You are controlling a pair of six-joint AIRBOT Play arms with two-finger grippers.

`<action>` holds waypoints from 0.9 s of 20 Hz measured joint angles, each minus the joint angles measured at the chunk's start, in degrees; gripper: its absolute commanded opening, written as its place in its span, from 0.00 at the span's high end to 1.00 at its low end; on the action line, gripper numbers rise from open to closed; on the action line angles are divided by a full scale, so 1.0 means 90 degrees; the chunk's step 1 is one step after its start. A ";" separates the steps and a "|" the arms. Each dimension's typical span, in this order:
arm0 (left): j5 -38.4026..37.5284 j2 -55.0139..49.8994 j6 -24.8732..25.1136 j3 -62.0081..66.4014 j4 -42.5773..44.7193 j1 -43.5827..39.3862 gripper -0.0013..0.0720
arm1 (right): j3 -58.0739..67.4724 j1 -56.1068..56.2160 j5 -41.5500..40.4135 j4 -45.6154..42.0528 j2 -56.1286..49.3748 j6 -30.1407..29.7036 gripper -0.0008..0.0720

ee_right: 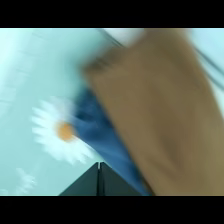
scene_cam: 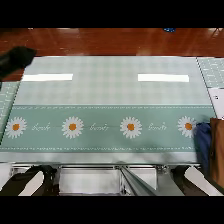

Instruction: Fold the shirts.

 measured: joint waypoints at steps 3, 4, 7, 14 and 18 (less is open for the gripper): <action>-0.0651 -0.0238 0.0017 0.0787 0.0022 -0.0294 0.95 | 0.0673 0.2113 -0.1120 0.0374 -0.0770 -0.0002 0.96; -0.0828 -0.0362 -0.0015 0.0889 0.0129 -0.0503 0.96 | 0.0787 0.2839 -0.1392 0.0364 -0.1054 -0.0002 0.96; -0.1168 -0.1003 -0.0471 0.0988 0.0843 -0.1171 0.95 | 0.0959 0.4641 -0.1872 -0.0080 -0.2013 0.0007 0.96; -0.1688 -0.2237 -0.1892 0.1071 0.2710 -0.1608 0.95 | 0.0549 0.6246 -0.1831 -0.1311 -0.3293 0.0872 0.96; -0.1863 -0.2373 -0.2103 0.1076 0.3058 -0.1586 0.95 | 0.0223 0.6365 -0.1846 -0.1552 -0.3412 0.1061 0.96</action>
